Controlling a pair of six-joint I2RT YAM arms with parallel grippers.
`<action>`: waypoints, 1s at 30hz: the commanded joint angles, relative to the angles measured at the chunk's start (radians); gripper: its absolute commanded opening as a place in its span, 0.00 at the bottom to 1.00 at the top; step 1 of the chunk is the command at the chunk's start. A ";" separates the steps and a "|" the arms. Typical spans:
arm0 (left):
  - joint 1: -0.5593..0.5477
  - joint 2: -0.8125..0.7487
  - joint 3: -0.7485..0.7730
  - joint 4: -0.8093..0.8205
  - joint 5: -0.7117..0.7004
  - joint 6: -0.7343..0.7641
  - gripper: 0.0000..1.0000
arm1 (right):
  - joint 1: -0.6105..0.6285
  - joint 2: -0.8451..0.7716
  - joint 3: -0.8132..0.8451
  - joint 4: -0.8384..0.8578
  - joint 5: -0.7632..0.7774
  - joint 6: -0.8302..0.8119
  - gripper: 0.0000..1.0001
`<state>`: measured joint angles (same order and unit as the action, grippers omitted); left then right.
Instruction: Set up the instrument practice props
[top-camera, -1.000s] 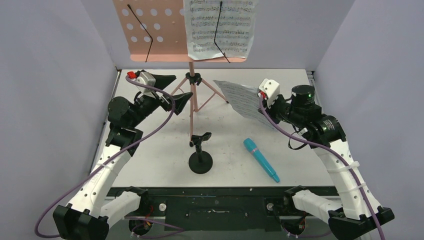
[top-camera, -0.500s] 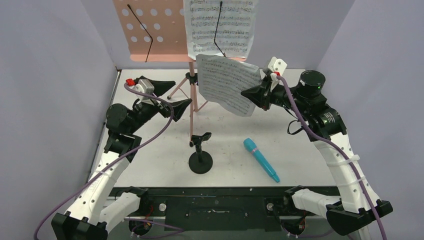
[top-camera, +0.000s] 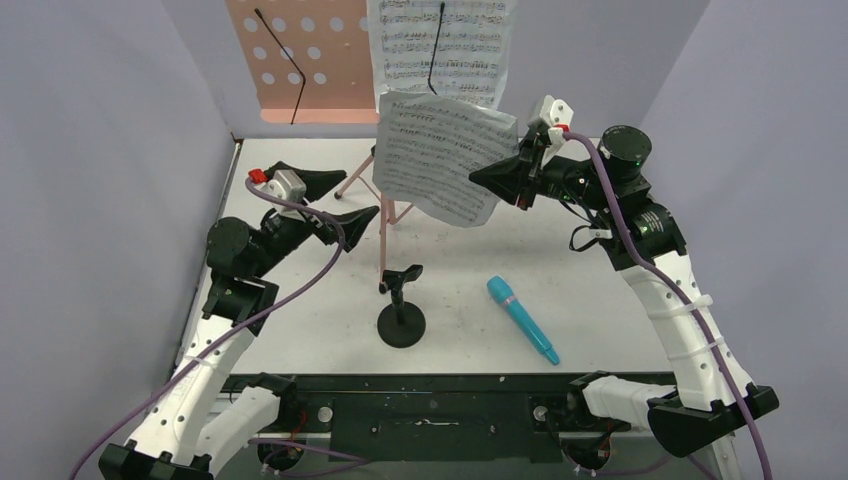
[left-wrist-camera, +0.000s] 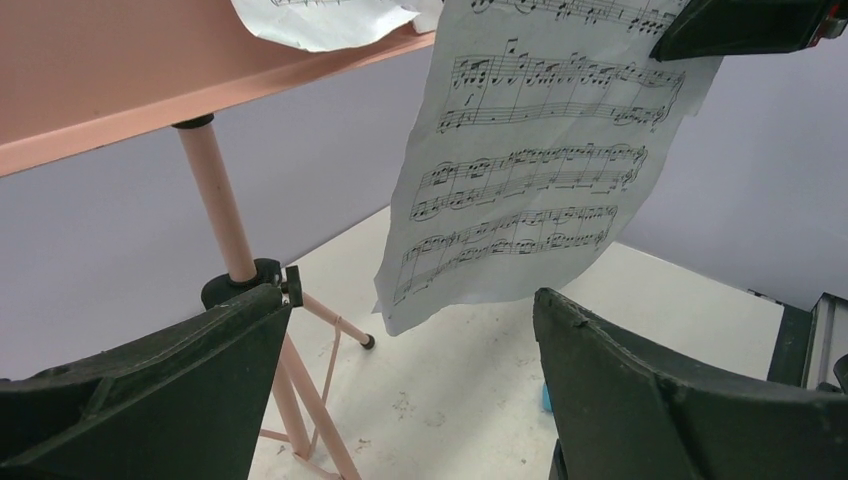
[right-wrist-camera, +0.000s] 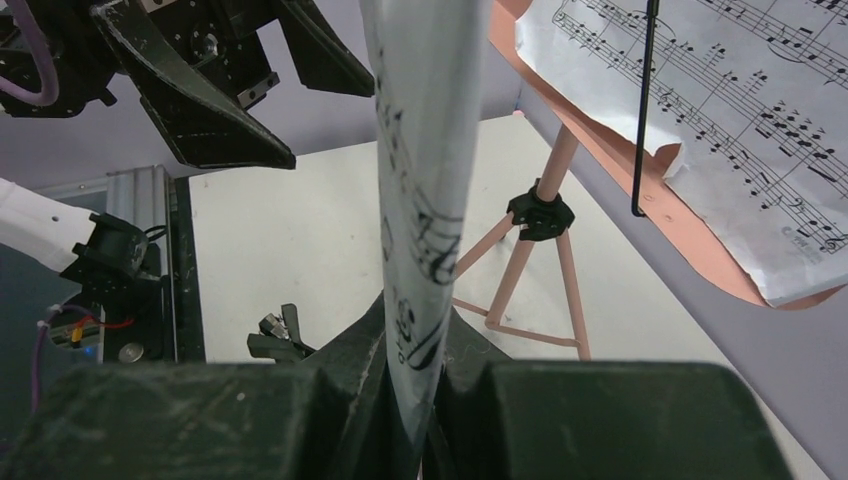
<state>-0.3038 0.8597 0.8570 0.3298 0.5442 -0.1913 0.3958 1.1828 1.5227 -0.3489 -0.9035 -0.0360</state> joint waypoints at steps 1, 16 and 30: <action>0.006 -0.009 0.039 -0.064 0.015 0.053 0.92 | 0.014 0.001 0.030 0.068 -0.054 0.009 0.05; 0.007 0.093 0.185 -0.219 0.134 0.224 0.80 | 0.047 0.040 0.028 -0.044 -0.081 -0.066 0.05; 0.009 0.189 0.189 -0.040 0.309 0.126 0.67 | 0.101 0.040 0.020 -0.080 -0.023 -0.089 0.05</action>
<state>-0.2993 1.0550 1.0069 0.1764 0.8028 -0.0254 0.4801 1.2346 1.5227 -0.4580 -0.9375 -0.1017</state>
